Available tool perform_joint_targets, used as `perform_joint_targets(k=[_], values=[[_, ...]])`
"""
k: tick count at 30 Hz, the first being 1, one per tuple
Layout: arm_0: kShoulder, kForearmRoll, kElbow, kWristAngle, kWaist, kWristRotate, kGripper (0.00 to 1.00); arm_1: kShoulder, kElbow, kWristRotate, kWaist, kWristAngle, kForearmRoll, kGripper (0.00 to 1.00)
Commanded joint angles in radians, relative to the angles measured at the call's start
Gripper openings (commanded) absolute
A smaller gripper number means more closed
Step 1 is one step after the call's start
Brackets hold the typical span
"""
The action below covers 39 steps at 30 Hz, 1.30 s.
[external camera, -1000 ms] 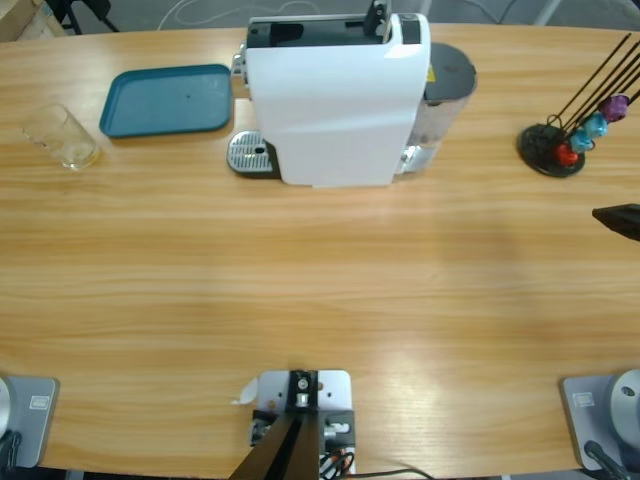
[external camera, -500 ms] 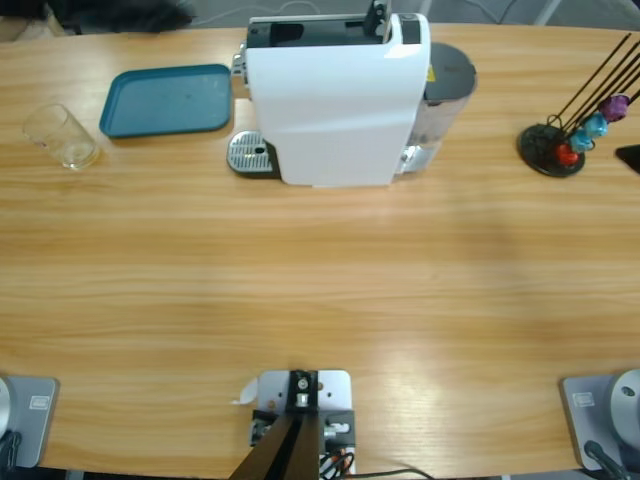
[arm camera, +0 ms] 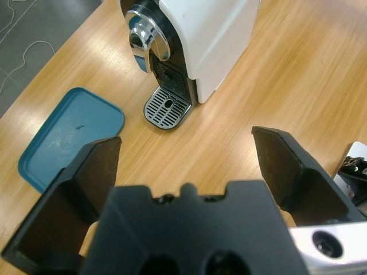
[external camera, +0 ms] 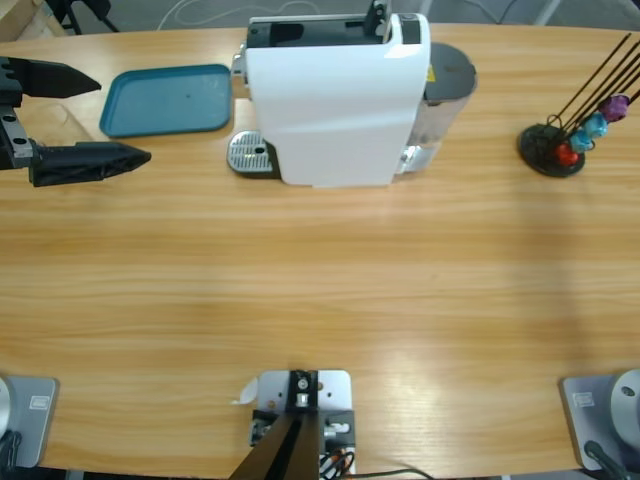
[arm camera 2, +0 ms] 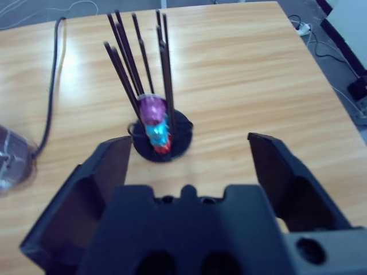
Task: Pour coffee
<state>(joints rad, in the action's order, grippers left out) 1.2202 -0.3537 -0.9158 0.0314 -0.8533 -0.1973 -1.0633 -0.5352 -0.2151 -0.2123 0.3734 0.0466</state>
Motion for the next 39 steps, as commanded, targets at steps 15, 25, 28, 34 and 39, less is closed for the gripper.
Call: perform_joint_targets(k=[15, 25, 28, 34, 39], values=[[-0.001, 0.002, 0.045, -0.022, -0.006, 0.050, 1.000, -0.286, 0.151, -0.007, 0.034, -0.093, -0.364, 0.637], [0.009, 0.003, 0.040, -0.021, -0.006, 0.056, 1.000, -0.300, 0.158, -0.006, 0.046, -0.098, -0.410, 0.591], [0.012, 0.004, 0.036, -0.022, -0.006, 0.058, 1.000, -0.306, 0.158, -0.005, 0.048, -0.095, -0.415, 0.513], [0.015, 0.004, 0.036, -0.023, -0.006, 0.058, 1.000, -0.305, 0.166, -0.006, 0.056, -0.095, -0.415, 0.424], [-0.001, 0.004, 0.039, -0.039, 0.023, 0.067, 1.000, -0.321, 0.170, -0.012, 0.057, -0.101, -0.432, 0.338]])
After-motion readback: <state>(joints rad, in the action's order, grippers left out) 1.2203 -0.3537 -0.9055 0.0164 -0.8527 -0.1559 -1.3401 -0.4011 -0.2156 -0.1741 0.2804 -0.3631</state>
